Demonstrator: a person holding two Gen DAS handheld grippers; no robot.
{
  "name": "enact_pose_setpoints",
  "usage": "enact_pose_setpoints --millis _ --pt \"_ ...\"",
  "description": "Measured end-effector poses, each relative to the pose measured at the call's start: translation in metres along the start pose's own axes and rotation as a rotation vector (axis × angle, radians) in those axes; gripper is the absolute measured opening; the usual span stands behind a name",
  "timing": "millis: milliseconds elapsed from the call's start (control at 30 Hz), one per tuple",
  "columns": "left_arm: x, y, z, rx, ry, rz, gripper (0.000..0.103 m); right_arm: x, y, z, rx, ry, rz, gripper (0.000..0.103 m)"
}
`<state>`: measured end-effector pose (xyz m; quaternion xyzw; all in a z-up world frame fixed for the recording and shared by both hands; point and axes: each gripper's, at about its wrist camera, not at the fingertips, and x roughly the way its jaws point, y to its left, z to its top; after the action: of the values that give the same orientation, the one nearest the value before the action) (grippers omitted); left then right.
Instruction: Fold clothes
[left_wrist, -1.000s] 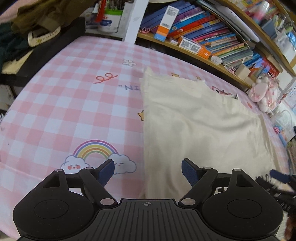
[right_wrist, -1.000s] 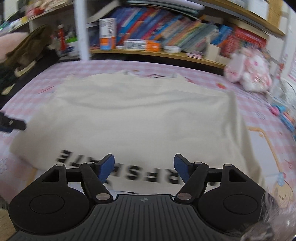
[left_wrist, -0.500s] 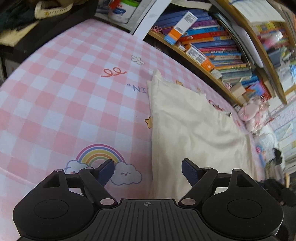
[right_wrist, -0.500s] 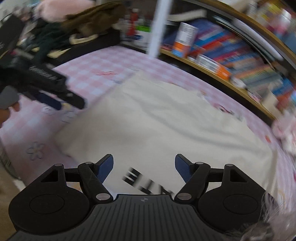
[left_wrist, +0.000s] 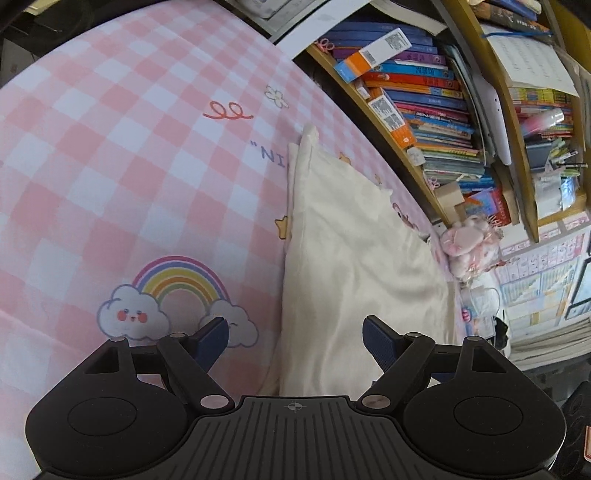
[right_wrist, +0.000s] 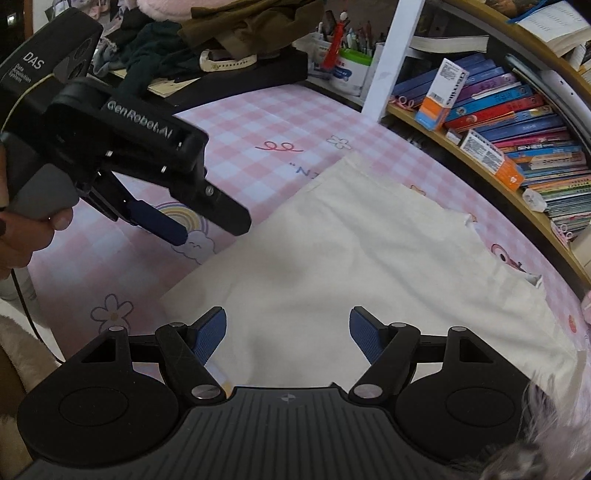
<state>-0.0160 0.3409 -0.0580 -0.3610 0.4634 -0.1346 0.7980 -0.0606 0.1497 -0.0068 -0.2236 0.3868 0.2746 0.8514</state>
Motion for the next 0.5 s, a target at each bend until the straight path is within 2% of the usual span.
enact_pose_setpoints --millis 167,333,500 --pt "-0.001 0.003 0.000 -0.006 0.002 -0.004 0.082 0.004 0.006 0.004 -0.014 0.005 0.020 0.072" --pt "-0.004 0.011 0.000 -0.044 -0.002 -0.032 0.082 0.015 0.019 0.013 -0.061 0.029 0.096 0.068" --pt "-0.004 0.018 -0.001 -0.099 0.010 -0.067 0.082 0.030 0.034 0.017 -0.122 0.080 0.149 0.057"
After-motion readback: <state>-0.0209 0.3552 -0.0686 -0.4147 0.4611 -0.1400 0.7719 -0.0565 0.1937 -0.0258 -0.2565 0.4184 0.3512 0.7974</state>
